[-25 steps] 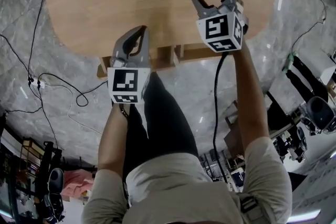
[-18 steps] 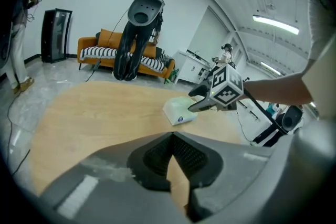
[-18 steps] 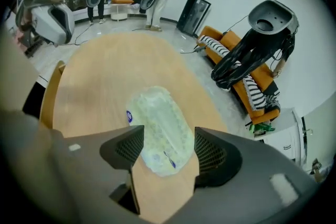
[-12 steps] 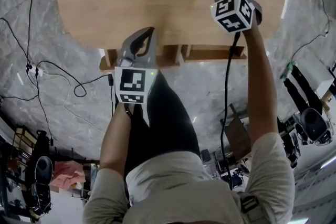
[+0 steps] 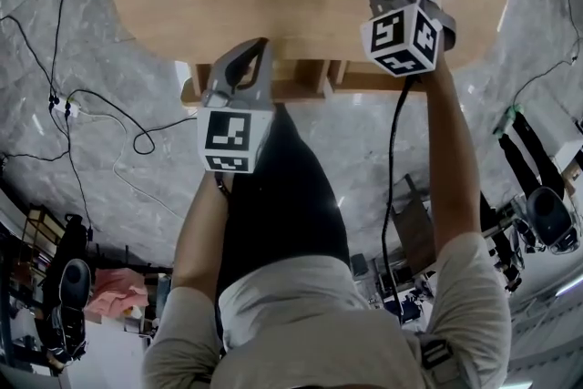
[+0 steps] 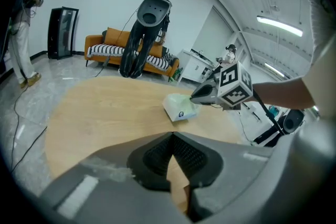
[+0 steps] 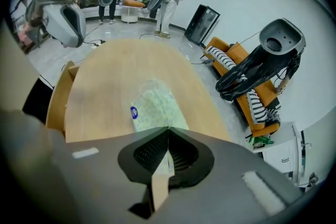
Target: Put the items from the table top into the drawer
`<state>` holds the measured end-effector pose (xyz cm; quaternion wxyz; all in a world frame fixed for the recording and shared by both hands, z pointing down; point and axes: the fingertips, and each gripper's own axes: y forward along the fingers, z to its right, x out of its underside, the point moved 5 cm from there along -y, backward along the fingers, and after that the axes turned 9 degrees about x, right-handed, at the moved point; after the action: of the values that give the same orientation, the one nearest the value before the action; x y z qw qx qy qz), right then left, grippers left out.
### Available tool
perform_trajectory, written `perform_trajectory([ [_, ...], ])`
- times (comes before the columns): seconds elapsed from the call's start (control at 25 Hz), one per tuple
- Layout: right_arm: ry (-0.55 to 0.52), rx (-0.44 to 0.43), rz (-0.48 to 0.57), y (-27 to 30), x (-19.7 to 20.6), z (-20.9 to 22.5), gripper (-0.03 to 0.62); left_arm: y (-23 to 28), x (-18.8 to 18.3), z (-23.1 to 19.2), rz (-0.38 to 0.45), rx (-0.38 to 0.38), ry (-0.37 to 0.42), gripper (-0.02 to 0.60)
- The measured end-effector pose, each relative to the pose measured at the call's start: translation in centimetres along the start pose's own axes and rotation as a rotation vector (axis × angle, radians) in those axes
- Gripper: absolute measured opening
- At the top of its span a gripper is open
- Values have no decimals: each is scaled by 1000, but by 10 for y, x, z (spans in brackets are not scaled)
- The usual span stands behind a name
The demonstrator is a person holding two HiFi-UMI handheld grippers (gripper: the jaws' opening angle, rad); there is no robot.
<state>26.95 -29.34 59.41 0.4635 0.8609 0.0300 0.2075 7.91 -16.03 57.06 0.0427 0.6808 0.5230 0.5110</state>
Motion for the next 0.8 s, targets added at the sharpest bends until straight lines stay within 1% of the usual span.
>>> perform_trajectory([
  [0.24,35,-21,71,-25,-41,-39,8,-27,12,-5,3,-24,7,18],
  [0.48,46,-59,109,-44,-72,-79,8,-55,36,-15,-1,-53,-10,18],
  [0.64,57,-83,121,-58,-87,-106,8,-79,49,-27,4,-88,-29,18],
  [0.8,77,-103,125,-71,-95,-131,8,-100,61,-37,12,-115,-52,18],
])
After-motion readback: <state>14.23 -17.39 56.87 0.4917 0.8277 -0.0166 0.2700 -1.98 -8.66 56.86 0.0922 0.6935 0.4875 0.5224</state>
